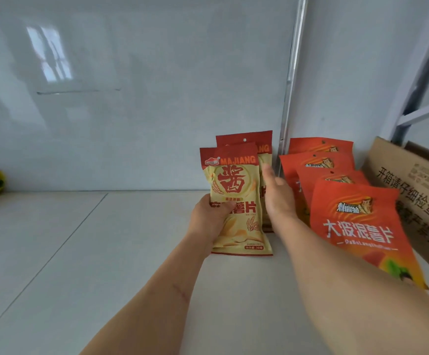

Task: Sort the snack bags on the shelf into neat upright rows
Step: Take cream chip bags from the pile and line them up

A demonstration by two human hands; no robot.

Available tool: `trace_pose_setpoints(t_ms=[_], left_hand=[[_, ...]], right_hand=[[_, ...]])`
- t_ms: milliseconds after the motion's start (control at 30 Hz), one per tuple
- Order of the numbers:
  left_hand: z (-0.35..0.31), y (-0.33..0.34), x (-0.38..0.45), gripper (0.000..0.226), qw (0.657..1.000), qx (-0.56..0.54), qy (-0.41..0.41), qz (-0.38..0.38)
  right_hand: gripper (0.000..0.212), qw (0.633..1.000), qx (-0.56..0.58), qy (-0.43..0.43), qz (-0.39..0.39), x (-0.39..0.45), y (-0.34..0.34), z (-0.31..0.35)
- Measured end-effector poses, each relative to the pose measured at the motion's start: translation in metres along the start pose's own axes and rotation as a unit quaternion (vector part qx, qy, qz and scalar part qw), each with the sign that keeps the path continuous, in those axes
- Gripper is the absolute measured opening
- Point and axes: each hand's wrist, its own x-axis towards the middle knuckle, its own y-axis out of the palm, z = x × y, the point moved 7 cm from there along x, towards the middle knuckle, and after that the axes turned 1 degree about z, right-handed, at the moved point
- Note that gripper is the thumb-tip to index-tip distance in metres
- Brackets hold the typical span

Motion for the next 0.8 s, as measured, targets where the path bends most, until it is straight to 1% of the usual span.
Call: trace_pose_setpoints(t_ms=[33,100,233,433,533,600,667,700,733,800], left_hand=[[-0.002,0.004,0.0,0.026,1.0,0.023,0.011,-0.011],[-0.005,0.01,-0.001,0.023,0.997,0.062,0.028,-0.027],[-0.004,0.014,0.003,0.024,0.994,0.092,0.045,-0.045],[-0.005,0.018,0.014,0.03,0.991,0.121,0.052,-0.037],[-0.009,0.016,0.014,0.034,0.992,0.114,0.05,-0.024],[-0.012,0.008,0.009,0.043,0.99,0.125,0.052,-0.036],[-0.015,-0.001,0.002,0.052,0.987,0.143,0.053,-0.059],[-0.016,-0.006,-0.003,0.057,0.985,0.149,0.05,-0.07],[-0.017,-0.012,-0.007,0.059,0.983,0.158,0.052,-0.083],[-0.023,-0.025,-0.017,0.056,0.971,0.201,0.066,-0.111]], right_hand=[[0.068,1.0,0.001,-0.001,0.004,0.0,0.0,-0.001],[0.056,1.0,0.006,0.0,0.007,0.0,0.001,-0.004],[0.033,0.999,0.038,-0.01,-0.01,0.006,0.003,-0.011],[0.024,0.999,0.011,-0.038,-0.005,0.015,0.004,-0.01],[0.022,0.998,-0.022,-0.05,-0.021,0.02,0.004,-0.01],[0.028,0.995,-0.065,-0.063,-0.038,0.019,0.005,-0.007],[0.051,0.986,-0.131,-0.08,-0.068,0.016,0.005,-0.002],[0.063,0.977,-0.176,-0.09,-0.084,0.012,0.005,0.003],[0.072,0.965,-0.22,-0.104,-0.097,0.007,0.006,0.01],[0.074,0.94,-0.282,-0.152,-0.116,-0.006,0.012,0.025]])
